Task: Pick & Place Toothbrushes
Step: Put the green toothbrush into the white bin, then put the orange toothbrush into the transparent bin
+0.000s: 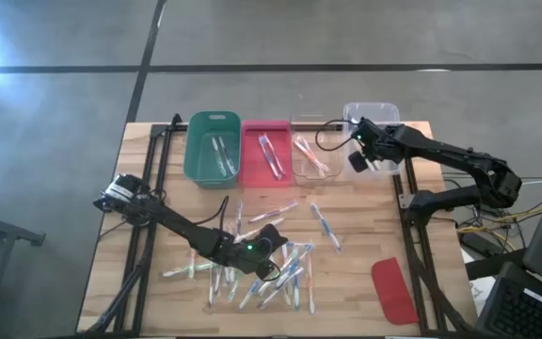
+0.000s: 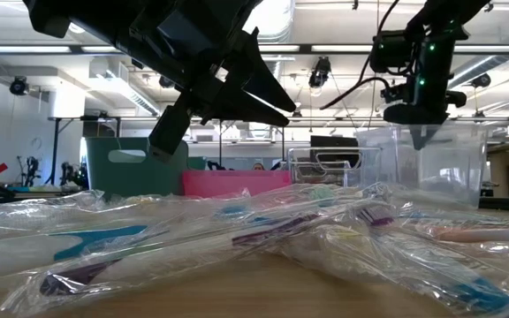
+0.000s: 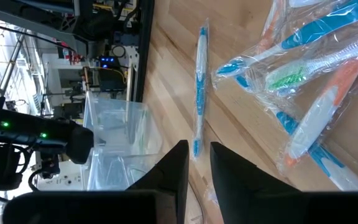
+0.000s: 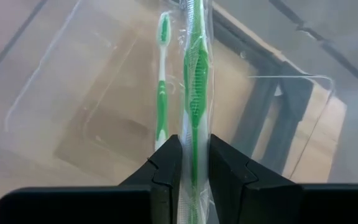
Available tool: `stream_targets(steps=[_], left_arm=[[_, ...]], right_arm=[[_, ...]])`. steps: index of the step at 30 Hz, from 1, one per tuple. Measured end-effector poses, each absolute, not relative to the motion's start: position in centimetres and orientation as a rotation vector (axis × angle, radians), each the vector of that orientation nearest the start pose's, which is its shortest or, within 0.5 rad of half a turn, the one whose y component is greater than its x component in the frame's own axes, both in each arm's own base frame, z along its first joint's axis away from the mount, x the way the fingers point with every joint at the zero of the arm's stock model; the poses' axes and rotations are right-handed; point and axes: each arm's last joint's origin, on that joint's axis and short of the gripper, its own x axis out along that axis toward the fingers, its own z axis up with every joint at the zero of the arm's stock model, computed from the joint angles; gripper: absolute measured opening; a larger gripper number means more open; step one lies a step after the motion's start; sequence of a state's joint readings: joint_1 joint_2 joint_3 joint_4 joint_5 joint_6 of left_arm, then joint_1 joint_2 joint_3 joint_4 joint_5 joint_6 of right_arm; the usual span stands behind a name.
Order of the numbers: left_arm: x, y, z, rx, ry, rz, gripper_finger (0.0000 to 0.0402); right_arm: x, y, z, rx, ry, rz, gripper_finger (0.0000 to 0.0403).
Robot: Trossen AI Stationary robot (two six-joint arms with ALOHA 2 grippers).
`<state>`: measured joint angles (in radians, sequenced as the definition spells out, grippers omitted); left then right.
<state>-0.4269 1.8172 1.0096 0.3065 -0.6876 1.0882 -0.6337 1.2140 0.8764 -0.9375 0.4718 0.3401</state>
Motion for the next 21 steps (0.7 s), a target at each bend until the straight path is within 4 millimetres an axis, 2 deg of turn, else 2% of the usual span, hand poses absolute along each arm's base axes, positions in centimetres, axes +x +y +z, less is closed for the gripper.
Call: stream_targets(steps=[17, 21], left_arm=[[35.02, -13.84, 18.07, 1.319, 0.536, 0.002, 0.0071], [35.03, -13.83, 18.07, 1.318, 0.536, 0.002, 0.0071]], right_arm=[[15.87, -13.26, 23.68, 0.372, 1.155, -1.16, 0.0139], [16.02, -13.05, 23.55, 0.441, 1.157, -1.078, 0.015]])
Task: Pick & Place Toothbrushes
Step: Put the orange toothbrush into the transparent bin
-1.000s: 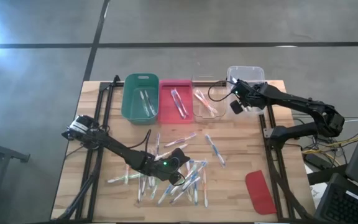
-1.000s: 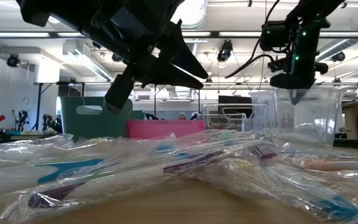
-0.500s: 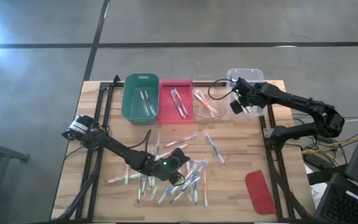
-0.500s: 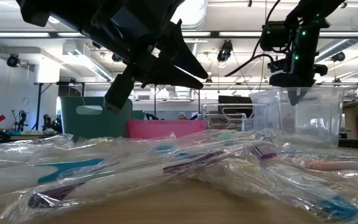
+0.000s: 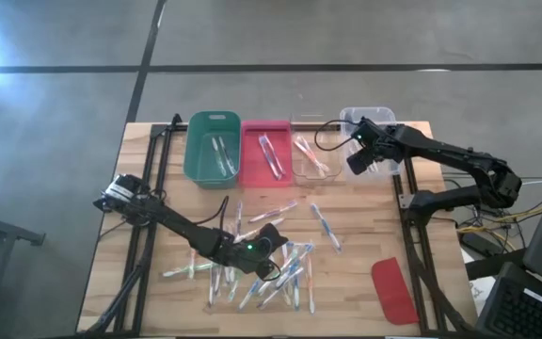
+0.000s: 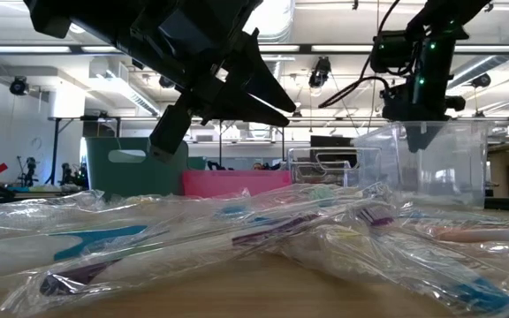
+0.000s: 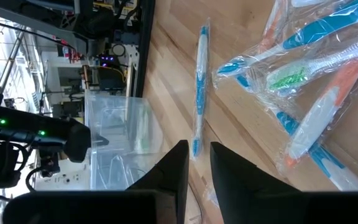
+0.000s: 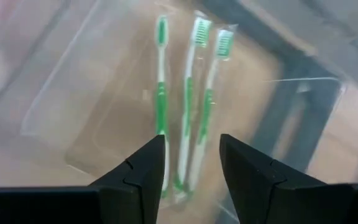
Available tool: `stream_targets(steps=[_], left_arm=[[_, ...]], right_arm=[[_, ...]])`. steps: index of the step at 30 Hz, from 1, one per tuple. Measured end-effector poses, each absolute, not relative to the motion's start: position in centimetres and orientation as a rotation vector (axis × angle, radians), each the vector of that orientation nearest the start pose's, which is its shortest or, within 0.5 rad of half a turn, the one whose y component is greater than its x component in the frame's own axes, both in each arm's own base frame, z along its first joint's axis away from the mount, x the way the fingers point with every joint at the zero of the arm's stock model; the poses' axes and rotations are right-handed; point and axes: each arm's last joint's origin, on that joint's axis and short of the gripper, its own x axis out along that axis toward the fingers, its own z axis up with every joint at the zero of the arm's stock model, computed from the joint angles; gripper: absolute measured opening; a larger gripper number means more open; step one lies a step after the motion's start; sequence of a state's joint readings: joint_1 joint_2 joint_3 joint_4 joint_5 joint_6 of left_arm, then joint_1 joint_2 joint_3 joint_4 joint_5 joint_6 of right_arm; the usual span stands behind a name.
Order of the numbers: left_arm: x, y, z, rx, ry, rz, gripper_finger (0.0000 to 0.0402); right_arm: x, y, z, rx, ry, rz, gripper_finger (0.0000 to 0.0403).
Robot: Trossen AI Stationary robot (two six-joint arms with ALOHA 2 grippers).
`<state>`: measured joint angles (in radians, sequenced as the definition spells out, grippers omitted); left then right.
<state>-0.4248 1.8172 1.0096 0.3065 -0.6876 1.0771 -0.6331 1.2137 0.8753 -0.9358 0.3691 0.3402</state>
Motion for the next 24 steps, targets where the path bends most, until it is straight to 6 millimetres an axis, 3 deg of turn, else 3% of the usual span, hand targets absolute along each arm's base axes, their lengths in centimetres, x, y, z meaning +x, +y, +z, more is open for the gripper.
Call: stream_targets(steps=[6, 13, 17, 24], left_arm=[[35.1, -13.7, 18.1, 1.314, 0.537, 0.005, 0.0071], [35.1, -13.7, 18.0, 1.303, 0.521, -0.032, 0.0071], [35.1, -13.7, 18.0, 1.303, 0.522, -0.032, 0.0071], [35.2, -13.5, 18.0, 1.296, 0.524, -0.026, 0.0071]], right_arm=[[16.1, -12.9, 23.5, 0.476, 1.158, -1.031, 0.0155], [16.2, -13.4, 24.4, 0.349, 1.14, -1.129, 0.0132], [16.6, -13.8, 26.2, 0.323, 1.095, -1.114, 0.0114], [17.3, -13.6, 31.0, 0.309, 1.006, -1.086, 0.0086]])
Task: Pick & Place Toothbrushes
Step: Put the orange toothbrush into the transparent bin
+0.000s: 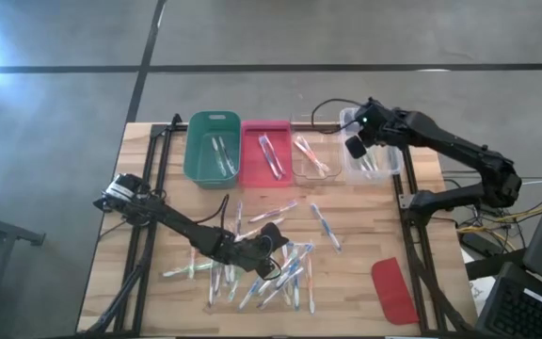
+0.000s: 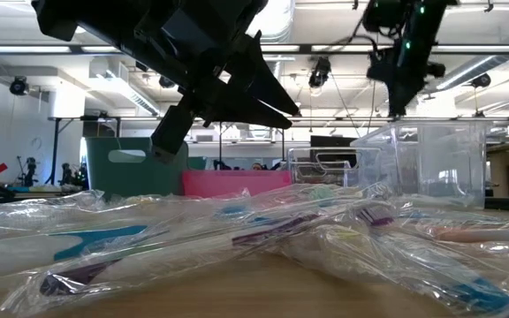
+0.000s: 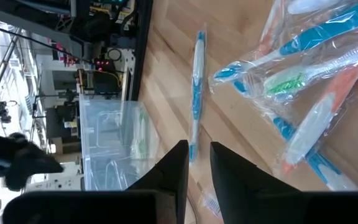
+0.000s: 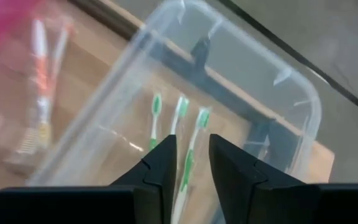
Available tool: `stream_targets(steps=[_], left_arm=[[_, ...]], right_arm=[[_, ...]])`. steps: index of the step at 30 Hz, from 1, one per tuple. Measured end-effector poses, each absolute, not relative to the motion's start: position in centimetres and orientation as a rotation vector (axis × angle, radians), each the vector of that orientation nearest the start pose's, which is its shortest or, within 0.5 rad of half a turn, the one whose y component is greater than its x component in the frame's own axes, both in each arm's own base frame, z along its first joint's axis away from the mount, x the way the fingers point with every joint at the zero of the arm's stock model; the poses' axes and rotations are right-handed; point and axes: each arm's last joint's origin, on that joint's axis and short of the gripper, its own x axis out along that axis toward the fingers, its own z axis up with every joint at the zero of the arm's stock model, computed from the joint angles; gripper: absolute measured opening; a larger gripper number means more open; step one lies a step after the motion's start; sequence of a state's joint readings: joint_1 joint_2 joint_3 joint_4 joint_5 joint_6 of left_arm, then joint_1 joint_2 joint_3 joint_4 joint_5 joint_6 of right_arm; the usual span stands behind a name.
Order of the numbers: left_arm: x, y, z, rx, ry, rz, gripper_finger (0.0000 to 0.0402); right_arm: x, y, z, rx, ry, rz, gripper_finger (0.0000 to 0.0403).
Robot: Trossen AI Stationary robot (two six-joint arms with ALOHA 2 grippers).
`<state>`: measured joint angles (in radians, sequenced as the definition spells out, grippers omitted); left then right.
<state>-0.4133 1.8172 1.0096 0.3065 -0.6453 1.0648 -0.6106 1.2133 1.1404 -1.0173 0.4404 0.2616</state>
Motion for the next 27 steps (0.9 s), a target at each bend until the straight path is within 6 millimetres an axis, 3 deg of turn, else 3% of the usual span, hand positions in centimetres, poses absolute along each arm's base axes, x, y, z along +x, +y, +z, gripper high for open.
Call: stream_targets(steps=[10, 15, 20, 27], left_arm=[[35.2, -13.5, 18.0, 1.295, 0.525, -0.026, 0.0071], [35.2, -13.5, 18.0, 1.281, 0.524, -0.022, 0.0071], [35.2, -13.5, 18.0, 1.279, 0.524, -0.021, 0.0071], [35.2, -13.5, 18.0, 1.249, 0.523, -0.013, 0.0071]], right_arm=[[18.5, -10.3, 38.9, 0.275, 0.822, -0.903, 0.0052], [19.0, -8.2, 41.8, 0.239, 0.715, -0.802, 0.0041], [19.3, -6.1, 43.4, 0.211, 0.659, -0.706, 0.0036], [19.8, -4.0, 43.5, 0.175, 0.662, -0.603, 0.0036]])
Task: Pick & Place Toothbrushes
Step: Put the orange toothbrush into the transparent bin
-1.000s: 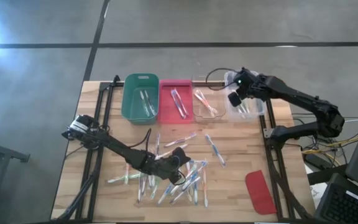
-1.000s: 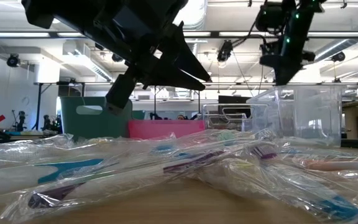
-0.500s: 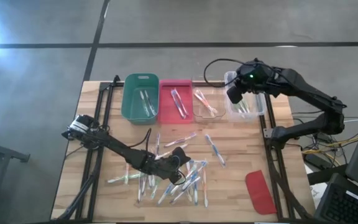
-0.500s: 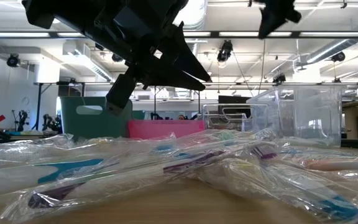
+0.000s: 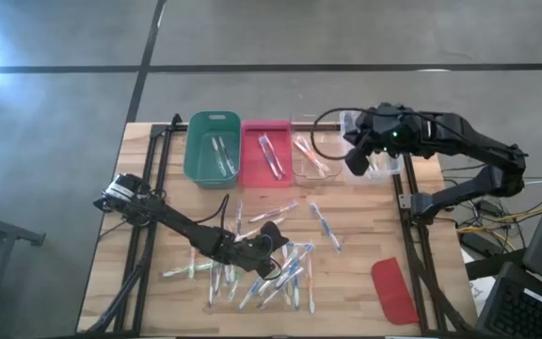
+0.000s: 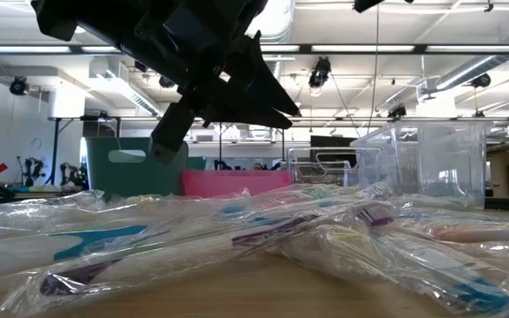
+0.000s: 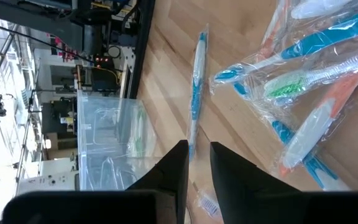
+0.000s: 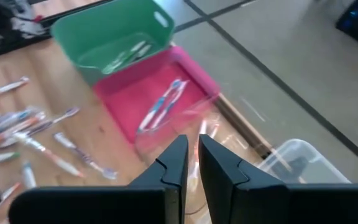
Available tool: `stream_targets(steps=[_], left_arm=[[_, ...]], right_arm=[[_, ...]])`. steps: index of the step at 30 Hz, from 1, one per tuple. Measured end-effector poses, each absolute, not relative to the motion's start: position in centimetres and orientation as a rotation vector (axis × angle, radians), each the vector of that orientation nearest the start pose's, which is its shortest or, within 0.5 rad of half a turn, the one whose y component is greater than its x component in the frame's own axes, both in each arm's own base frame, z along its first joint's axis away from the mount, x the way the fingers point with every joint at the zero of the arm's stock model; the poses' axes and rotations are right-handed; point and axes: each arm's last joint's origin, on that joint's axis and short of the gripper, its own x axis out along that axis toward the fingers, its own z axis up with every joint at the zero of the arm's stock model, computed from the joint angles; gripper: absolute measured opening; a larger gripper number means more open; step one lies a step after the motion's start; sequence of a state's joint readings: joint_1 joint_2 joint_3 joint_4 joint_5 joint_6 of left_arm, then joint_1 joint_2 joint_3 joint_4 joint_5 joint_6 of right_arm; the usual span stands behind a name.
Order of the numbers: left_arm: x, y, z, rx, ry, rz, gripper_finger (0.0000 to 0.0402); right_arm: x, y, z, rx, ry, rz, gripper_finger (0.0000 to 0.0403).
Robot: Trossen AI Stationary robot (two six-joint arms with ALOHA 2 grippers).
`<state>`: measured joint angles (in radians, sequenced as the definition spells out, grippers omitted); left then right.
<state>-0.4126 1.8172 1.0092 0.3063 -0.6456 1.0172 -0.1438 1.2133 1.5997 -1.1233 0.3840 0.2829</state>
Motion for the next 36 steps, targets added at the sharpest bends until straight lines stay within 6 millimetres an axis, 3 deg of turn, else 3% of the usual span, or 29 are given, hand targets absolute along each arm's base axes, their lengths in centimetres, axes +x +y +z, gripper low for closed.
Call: stream_targets(steps=[13, 21, 26, 36], left_arm=[[35.2, -13.6, 18.0, 1.117, 0.514, 0.019, 0.0071], [35.0, -13.6, 17.7, 0.783, 0.521, 0.097, 0.0071], [34.3, -13.3, 16.7, 0.625, 0.62, 0.133, 0.0071], [32.5, -12.9, 15.2, 0.566, 0.842, 0.167, 0.0071]], right_arm=[[21.9, 0.0, 42.5, 0.112, 0.719, -0.429, 0.0024], [23.2, 3.6, 40.9, 0.057, 0.821, -0.329, 0.0009], [24.0, 5.3, 40.1, 0.05, 0.851, -0.293, 0.0008], [24.4, 6.5, 38.9, 0.025, 0.91, -0.343, 0.0008]])
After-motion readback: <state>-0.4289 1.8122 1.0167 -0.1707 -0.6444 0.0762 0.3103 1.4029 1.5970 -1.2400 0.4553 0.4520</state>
